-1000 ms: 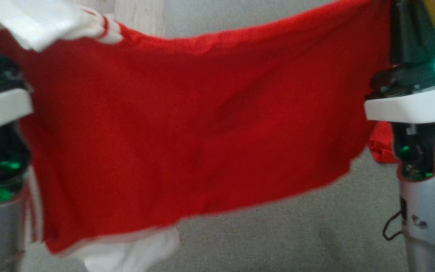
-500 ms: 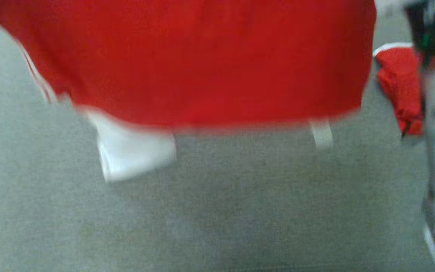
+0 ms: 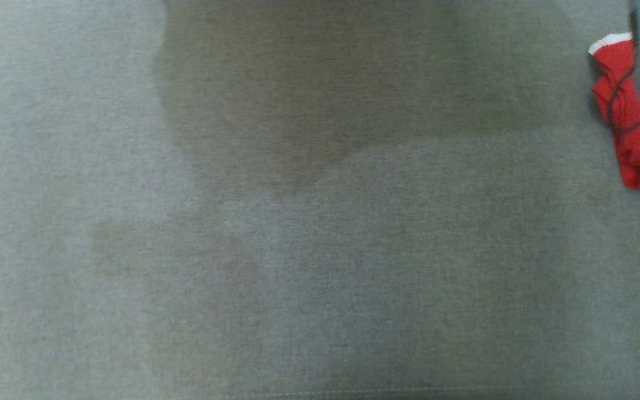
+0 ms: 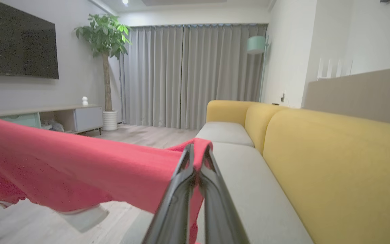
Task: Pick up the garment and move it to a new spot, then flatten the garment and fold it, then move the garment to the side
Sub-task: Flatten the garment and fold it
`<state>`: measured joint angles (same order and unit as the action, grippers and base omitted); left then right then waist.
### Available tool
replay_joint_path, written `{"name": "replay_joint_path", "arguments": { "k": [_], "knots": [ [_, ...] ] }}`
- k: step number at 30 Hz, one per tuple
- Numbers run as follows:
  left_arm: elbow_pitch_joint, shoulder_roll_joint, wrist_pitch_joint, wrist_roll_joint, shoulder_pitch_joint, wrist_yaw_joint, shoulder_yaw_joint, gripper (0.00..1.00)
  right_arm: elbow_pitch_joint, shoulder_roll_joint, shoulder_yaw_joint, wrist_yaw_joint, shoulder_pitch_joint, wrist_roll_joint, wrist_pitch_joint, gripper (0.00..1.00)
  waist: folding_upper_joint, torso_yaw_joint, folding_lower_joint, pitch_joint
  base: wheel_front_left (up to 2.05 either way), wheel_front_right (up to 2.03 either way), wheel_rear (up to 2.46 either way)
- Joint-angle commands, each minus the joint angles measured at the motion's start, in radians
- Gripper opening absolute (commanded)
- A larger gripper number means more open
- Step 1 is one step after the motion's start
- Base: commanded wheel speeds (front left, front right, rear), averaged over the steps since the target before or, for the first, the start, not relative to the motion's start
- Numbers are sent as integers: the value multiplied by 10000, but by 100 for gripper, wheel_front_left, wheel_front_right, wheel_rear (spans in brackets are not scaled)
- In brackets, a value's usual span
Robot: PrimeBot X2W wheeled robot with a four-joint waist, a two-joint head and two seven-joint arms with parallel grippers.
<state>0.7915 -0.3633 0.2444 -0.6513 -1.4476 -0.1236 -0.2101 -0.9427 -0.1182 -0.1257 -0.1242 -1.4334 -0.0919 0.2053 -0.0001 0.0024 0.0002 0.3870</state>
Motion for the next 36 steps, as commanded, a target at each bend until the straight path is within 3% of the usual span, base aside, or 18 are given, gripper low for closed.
{"name": "replay_joint_path", "arguments": {
  "k": [1, 6, 7, 11, 18, 28, 32, 36],
  "knots": [
    [-132, -408, 84, 31, 97, -31, -74, 0, -36, 135, 5, -65, 70, 14, 153, 0, 1, 162, -2, -103, 0, 0, 0],
    [-357, -218, 151, -67, 1850, -65, -1634, 0, -1340, -162, -760, -65, 1196, 93, 368, 0, 1, 461, -2, -325, 0, 0, 0],
    [-595, -425, 160, -149, 2736, -67, -2309, 0, -1816, -275, -1169, -65, 1721, 18, 351, 0, 1, 522, -2, -485, 0, 0, 0],
    [-1094, -951, 169, -331, 4420, -68, -3379, 0, -2613, -452, -2118, -65, 2727, -289, -112, 0, 1, 612, -2, -930, 0, 0, 0],
    [-2126, -2140, 15, -666, 6862, -69, -4870, 0, -2759, -908, -3767, -65, 4062, -1435, -1231, 0, 1, 538, -2, -1859, 0, 0, 0],
    [-4380, -3735, -581, -865, 9001, 31, -5587, 0, -369, -2228, -6446, -65, 5847, -4535, -3427, 0, 1, 449, -2, -2897, 0, 0, 0],
    [-5680, -4524, -1591, -1224, 9919, 60, -5903, 0, 1290, -3361, -7587, -65, 6649, -6240, -4662, 0, 1, 420, -2, -3285, 0, 0, 0],
    [-6972, -5271, -2305, -1474, 10684, 355, -6081, 0, 2681, -4406, -8412, -65, 7245, -7542, -5616, 0, 1, 348, -2, -3589, 0, 0, 0]
  ]
}}
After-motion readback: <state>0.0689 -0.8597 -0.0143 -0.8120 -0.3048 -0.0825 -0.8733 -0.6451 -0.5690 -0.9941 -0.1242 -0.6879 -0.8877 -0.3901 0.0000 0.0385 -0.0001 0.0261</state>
